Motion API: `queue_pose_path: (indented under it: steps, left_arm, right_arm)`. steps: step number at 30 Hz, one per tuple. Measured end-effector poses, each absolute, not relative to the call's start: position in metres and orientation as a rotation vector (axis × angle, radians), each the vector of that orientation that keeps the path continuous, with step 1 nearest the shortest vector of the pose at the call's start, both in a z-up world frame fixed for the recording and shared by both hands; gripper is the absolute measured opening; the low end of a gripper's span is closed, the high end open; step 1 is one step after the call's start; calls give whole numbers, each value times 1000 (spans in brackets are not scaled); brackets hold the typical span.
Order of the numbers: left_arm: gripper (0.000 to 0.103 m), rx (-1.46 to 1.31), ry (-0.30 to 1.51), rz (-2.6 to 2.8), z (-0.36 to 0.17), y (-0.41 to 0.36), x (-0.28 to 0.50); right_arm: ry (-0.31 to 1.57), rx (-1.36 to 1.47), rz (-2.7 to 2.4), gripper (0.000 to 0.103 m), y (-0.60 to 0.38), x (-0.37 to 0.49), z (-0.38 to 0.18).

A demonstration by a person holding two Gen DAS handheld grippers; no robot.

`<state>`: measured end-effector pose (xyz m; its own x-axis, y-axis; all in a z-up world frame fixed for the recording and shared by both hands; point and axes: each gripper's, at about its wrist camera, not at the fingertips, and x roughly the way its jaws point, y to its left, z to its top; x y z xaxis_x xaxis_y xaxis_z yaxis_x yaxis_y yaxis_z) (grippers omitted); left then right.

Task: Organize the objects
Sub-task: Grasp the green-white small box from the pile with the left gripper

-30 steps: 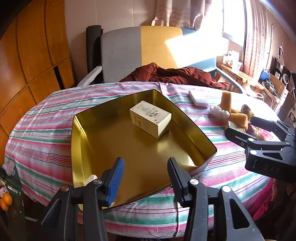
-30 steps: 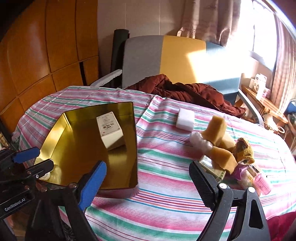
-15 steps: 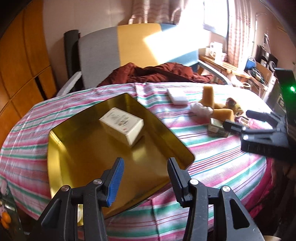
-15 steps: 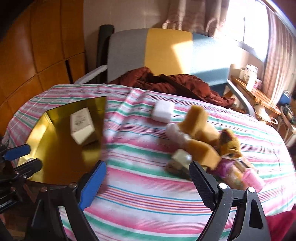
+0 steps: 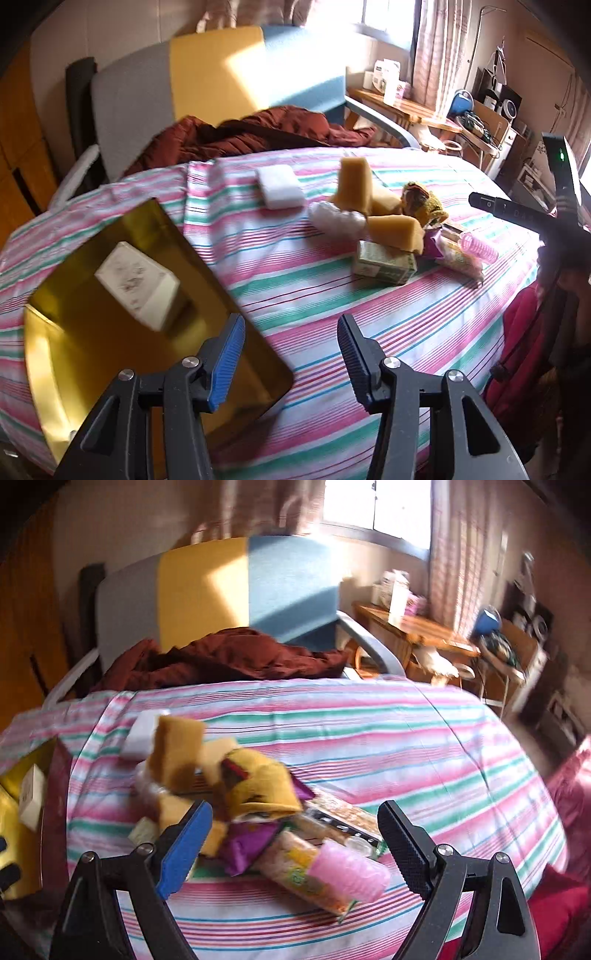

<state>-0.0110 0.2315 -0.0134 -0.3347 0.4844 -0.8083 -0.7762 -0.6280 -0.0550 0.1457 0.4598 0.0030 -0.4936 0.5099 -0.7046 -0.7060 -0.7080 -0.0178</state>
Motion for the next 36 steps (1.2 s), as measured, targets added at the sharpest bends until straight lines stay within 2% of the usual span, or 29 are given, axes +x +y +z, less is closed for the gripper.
queue_pose_path:
  steps: [5, 7, 9, 14, 22, 25, 36]
  left_arm:
    - [58, -1074, 476, 1980, -22, 269, -7]
    - [64, -1079, 496, 1939, -27, 288, -4]
    - [74, -1082, 499, 1891, -32, 304, -1]
    - [82, -1090, 594, 1819, -52, 347, 6]
    - [82, -1112, 686, 1794, -80, 388, 3]
    - [74, -1144, 643, 1787, -86, 390, -5]
    - [73, -1161, 475, 1779, -75, 335, 12]
  right_arm:
    - [687, -851, 2176, 92, 496, 167, -10]
    - [733, -840, 2163, 94, 501, 170, -12]
    - [775, -842, 2169, 94, 501, 170, -16]
    - [792, -835, 2186, 94, 501, 171, -15]
    - [877, -793, 2180, 94, 511, 181, -17]
    - [908, -781, 2171, 94, 514, 183, -18]
    - [978, -833, 2054, 94, 531, 191, -35]
